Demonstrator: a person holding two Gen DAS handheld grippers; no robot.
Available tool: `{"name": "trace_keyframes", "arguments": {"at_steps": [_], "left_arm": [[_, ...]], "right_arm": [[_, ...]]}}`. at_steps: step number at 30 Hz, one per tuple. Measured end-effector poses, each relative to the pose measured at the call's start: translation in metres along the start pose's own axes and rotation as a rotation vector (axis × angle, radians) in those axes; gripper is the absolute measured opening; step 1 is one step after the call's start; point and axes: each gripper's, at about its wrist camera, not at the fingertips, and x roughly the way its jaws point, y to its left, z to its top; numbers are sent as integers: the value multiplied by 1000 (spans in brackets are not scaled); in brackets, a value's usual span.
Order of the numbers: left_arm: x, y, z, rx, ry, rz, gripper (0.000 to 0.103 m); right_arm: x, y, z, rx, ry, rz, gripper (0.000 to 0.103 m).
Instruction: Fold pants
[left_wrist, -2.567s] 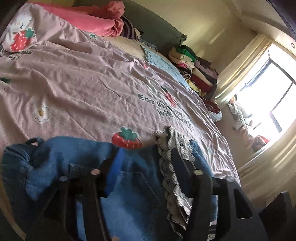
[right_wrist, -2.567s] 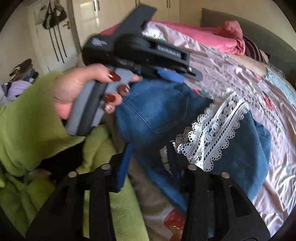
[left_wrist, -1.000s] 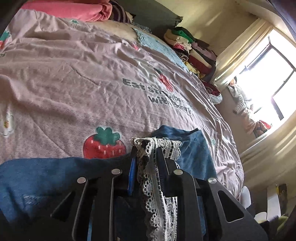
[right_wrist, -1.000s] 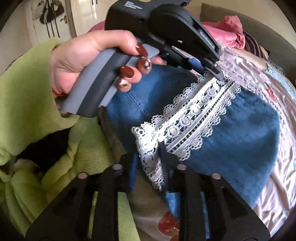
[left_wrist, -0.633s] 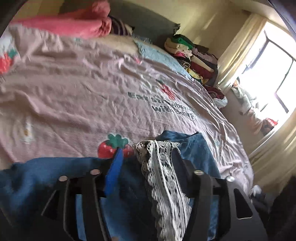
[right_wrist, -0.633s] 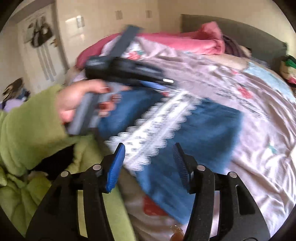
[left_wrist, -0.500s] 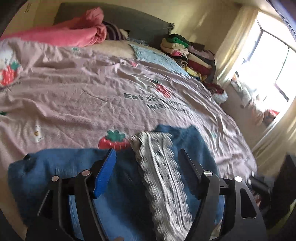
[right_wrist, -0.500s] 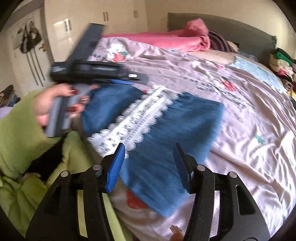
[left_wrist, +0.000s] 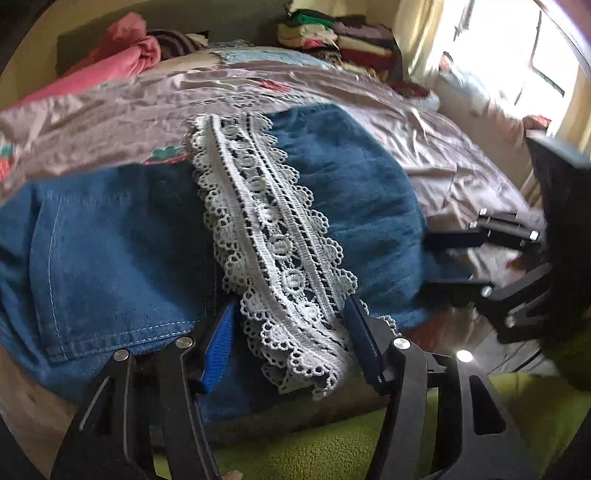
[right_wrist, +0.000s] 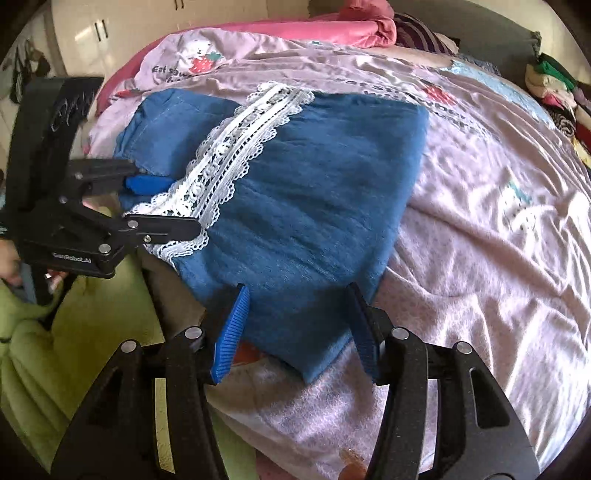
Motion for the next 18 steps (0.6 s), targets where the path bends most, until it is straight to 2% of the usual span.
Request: {"name": "trace_keyframes", "arguments": {"at_steps": [4,6,7,8,9,10,11,13,18], "left_arm": [[-10,2,4,-12,-17,6,57],[-19,2,5,-16,-44,11,58],[-26,1,7,-23,-66,12,65],[-32,1,8,-29,-84,14,76],[-37,0,10,-35,-102,18,82],[-43,-2,12,-39,-121,23,92],[-47,-5,14,-39,-133,27,96],[-51,-10,17,-28,-142,35,96],[-44,-23,18,-11,-125,48,96]], "right_arm": [[-8,1,4,8,-9,14,47],[-21,-3,9,27,-46,41,48],[-29,-6,11,39,-73,46,51],[-35,-9,13,49,-94,41,53],[-41,-12,17,64,-118,29,59],[-47,-16,21,79,-141,19,62],[-51,-19,25,89,-158,12,63],[-56,-24,34,102,-179,-7,69],[-58,-33,61,92,-220,-33,73]]}}
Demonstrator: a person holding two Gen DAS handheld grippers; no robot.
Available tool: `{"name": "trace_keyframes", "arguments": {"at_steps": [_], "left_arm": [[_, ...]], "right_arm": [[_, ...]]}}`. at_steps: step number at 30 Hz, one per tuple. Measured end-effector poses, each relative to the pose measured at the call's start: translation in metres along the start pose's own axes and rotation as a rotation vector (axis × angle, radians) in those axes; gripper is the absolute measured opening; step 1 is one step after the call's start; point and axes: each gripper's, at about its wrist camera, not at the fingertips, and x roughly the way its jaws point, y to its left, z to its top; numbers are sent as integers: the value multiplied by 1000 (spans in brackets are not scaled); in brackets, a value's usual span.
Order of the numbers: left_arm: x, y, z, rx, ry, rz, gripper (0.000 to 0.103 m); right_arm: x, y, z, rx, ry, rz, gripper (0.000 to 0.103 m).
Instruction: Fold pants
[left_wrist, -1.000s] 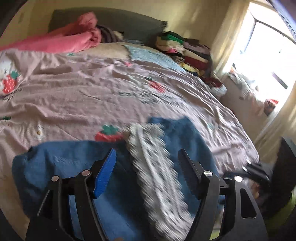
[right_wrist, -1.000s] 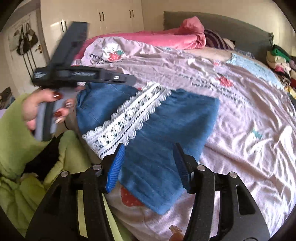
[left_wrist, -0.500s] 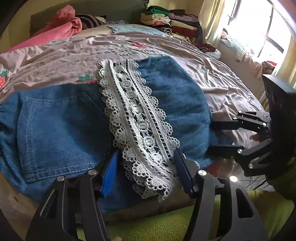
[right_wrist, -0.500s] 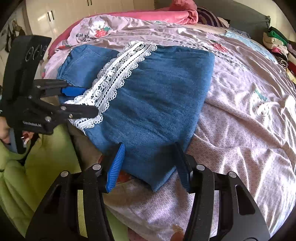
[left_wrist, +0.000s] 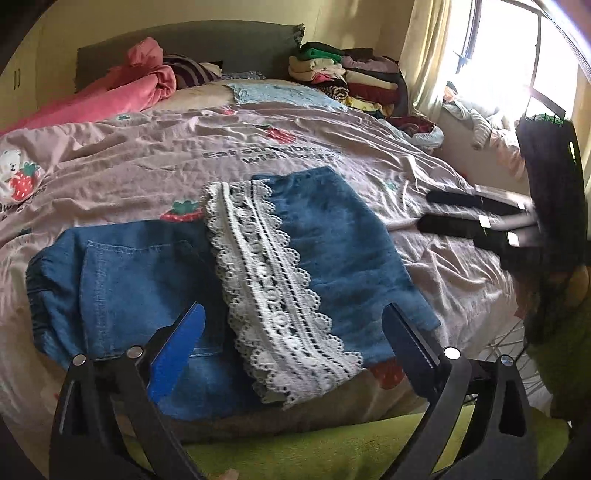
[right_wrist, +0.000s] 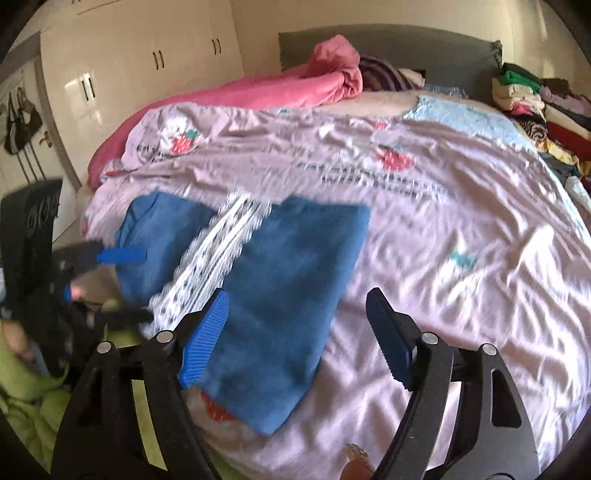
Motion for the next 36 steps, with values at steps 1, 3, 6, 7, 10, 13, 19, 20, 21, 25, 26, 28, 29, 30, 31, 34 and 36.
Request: {"name": "trace_keyframes", "arguments": {"at_steps": [1,3,6,7,10,13,19,20,21,25,26,28,29,30,31,34,36], "left_arm": [[2,-4,0,10,1,-4,96],[5,-10,-1,27,8,-4,96],[11,-17,-5,52,24,-41,96],[13,-17,-5,53,31,-47,95],[24,-18,-10,65,82,-30,95],[38,-12,-17,41,137,-23,95],[46,0,-24,-2,161,-39,95],[46,0,-25,5,162,-37,95],[47,-1,-25,7,162,-36,95],[46,1,-25,3,160,-44,95],[46,0,-25,2,159,-45,95],[46,0,-24,-1,159,-47,95],[45,0,-24,-2,157,-48,95],[43,1,-24,-6,150,-49,95],[41,1,-23,-10,143,-50,95],[33,6,-19,-28,116,-43,96],[29,9,-17,-36,104,-36,96]], "right_arm": [[2,0,6,-7,-4,-5,73],[8,0,19,-30,-13,4,73],[29,1,34,-50,20,10,71],[37,0,39,-48,36,9,70],[61,2,47,-51,72,20,66],[82,4,53,-61,101,21,65],[109,3,58,-72,149,13,65],[114,0,57,-68,165,4,65],[120,-4,55,-59,187,-16,65],[138,-20,45,-25,241,-54,64],[139,-21,43,-22,237,-51,64],[140,-22,41,-21,228,-53,64],[139,-22,41,-16,226,-53,64],[135,-22,42,-9,219,-52,64],[130,-21,43,-2,208,-50,65],[113,-19,47,7,172,-47,72],[101,-18,48,6,149,-48,73]]}}
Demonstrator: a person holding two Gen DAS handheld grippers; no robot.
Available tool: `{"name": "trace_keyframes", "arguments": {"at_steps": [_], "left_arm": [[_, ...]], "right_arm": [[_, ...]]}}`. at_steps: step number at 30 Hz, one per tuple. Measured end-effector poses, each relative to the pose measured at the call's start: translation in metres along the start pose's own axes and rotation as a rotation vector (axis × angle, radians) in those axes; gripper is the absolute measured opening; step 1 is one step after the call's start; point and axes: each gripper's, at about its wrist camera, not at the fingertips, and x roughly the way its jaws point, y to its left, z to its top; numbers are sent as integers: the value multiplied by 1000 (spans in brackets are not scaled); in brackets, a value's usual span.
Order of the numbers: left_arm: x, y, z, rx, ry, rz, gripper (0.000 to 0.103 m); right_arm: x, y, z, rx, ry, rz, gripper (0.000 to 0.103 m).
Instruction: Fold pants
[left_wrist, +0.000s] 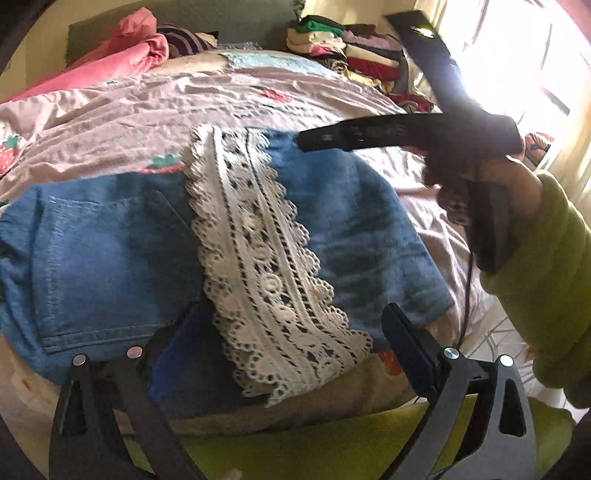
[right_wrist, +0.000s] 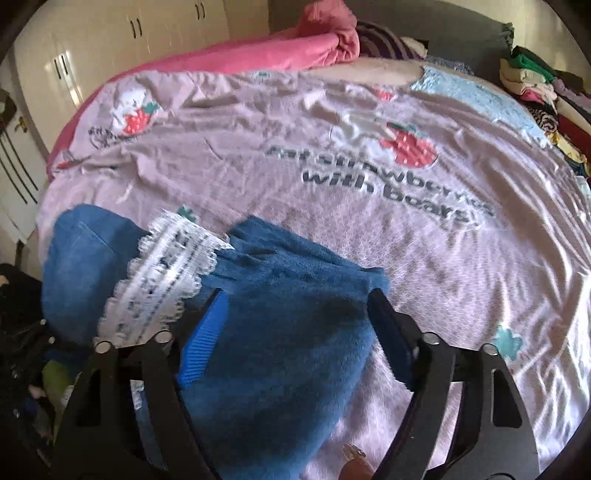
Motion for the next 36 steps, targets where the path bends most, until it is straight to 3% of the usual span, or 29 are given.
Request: {"name": "trace_keyframes", "arguments": {"at_steps": [13,36], "left_arm": [[-28,8,8,-29,-41,92,98],[-82,37,2,-107,-149,163,98]], "right_arm": [[-46,12,0,-10,-78,7,82],[-86,68,24,-116,-163,35,87]]}}
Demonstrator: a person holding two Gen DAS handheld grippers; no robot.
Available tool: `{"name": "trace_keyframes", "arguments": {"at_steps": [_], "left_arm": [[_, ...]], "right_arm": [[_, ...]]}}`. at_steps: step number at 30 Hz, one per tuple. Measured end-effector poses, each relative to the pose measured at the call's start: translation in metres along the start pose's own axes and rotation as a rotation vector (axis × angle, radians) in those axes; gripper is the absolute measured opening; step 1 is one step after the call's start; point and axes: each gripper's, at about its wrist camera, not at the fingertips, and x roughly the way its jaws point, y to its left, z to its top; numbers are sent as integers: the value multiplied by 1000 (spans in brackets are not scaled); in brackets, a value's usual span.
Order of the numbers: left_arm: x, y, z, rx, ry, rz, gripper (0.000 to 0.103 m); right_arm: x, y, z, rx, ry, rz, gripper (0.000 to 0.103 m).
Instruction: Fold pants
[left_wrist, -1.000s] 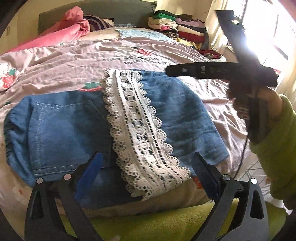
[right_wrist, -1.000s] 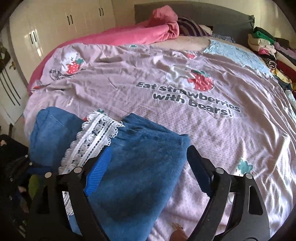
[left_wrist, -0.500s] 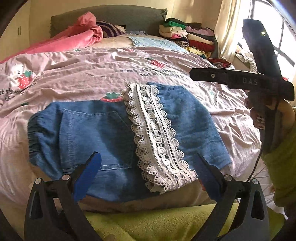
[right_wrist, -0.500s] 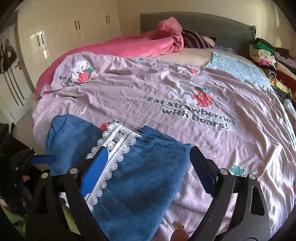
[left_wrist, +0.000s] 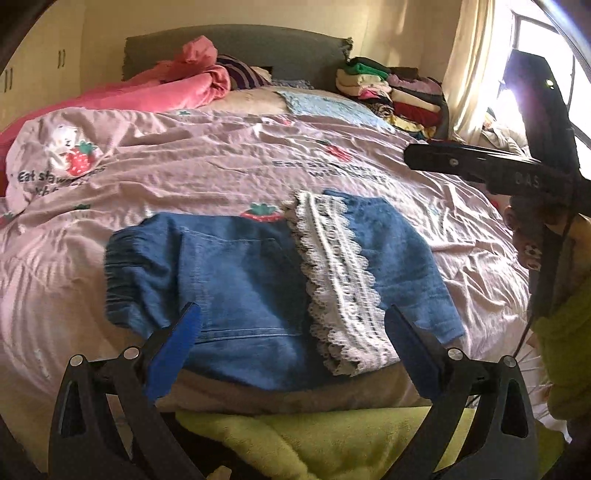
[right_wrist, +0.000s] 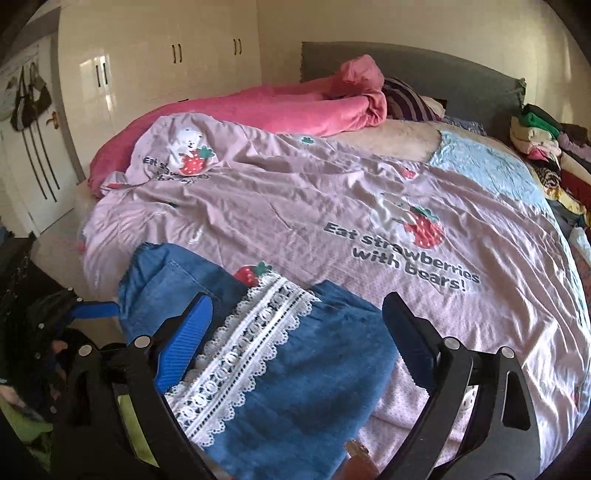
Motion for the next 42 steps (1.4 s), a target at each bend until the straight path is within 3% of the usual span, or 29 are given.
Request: {"name": "trace_keyframes", "arguments": {"at_steps": [17,28,34,36,37,42], "left_arm": [[-22,97,-18,-237,-28,108,98],[-7,129,-37,-351,2,47,98],[6,126,-38,-370,-11,-47,96],[12,124,-38,-375,-5,-89,82],[16,123,-38,-385,0,-112,71],[37,122,-40,-407,35,-160,62]], "right_arm": [[27,52,21,-88,26,101,88],[79,102,40,-174,109,204,88],[113,127,45,-221,179,278,88],[122,136,46,-246,199,295,88],[127,140,46,-257,208,305,88],[151,164,45,-304,262,350,88]]}}
